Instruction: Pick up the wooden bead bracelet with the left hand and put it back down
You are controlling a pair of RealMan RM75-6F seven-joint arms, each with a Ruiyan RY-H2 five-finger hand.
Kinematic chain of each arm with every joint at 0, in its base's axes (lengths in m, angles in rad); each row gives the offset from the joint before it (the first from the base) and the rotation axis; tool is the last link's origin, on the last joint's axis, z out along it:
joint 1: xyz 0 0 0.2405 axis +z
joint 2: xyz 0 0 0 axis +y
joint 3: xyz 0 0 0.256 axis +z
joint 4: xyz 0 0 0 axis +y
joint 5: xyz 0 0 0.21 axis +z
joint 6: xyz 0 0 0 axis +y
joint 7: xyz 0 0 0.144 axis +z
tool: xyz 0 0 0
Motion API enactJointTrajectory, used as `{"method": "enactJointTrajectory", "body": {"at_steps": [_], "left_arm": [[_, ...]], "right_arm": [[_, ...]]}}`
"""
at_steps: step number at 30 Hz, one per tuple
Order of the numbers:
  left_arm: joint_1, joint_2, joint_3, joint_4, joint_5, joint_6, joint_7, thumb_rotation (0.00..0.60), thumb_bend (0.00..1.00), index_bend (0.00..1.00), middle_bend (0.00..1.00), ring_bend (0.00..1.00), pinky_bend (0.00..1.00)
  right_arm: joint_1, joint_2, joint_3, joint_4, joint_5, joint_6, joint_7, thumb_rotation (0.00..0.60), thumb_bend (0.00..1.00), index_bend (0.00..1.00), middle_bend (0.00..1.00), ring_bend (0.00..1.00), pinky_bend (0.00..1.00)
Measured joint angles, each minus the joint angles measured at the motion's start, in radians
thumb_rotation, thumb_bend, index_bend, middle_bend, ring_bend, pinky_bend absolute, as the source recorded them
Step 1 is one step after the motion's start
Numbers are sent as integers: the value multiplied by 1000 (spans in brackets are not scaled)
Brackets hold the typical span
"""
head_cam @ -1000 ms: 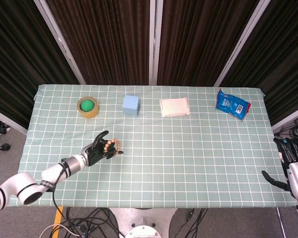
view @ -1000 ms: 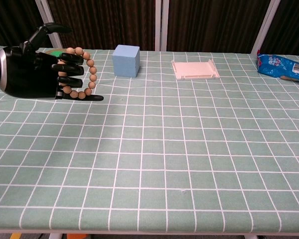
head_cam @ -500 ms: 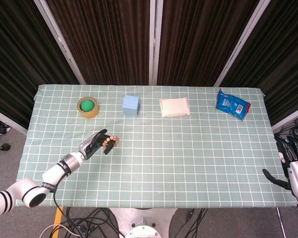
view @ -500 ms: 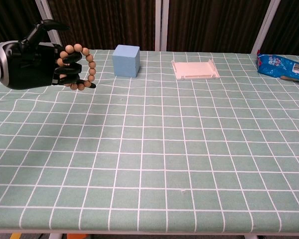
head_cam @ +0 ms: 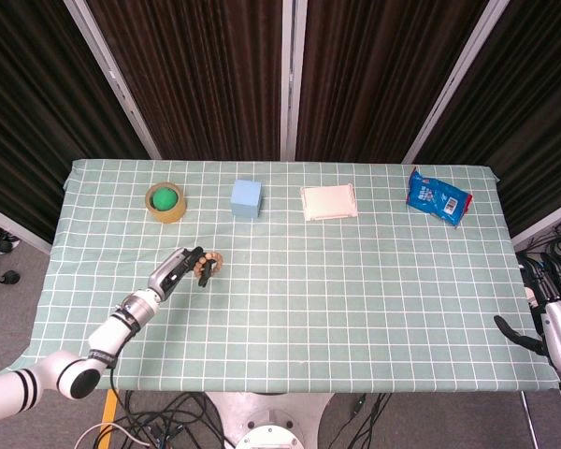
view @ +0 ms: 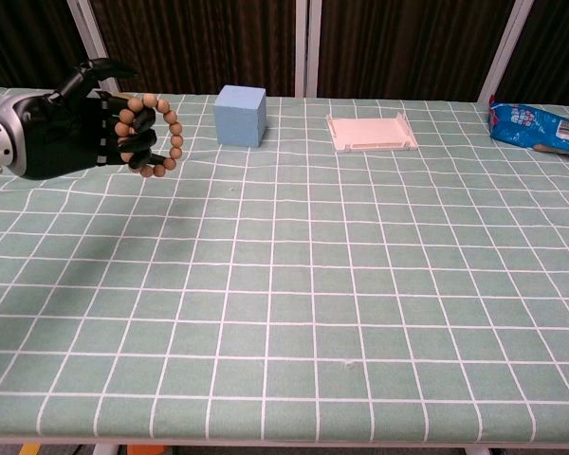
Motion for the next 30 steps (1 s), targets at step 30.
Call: {"method": "enactJointTrajectory", "body": {"at_steps": [30], "left_arm": [[-11, 1, -8, 19, 75, -31, -88, 23, 567, 503, 655, 550, 150]], "right_arm": [[7, -5, 7, 3, 20, -15, -3, 600, 105, 58, 146, 0, 0]]}}
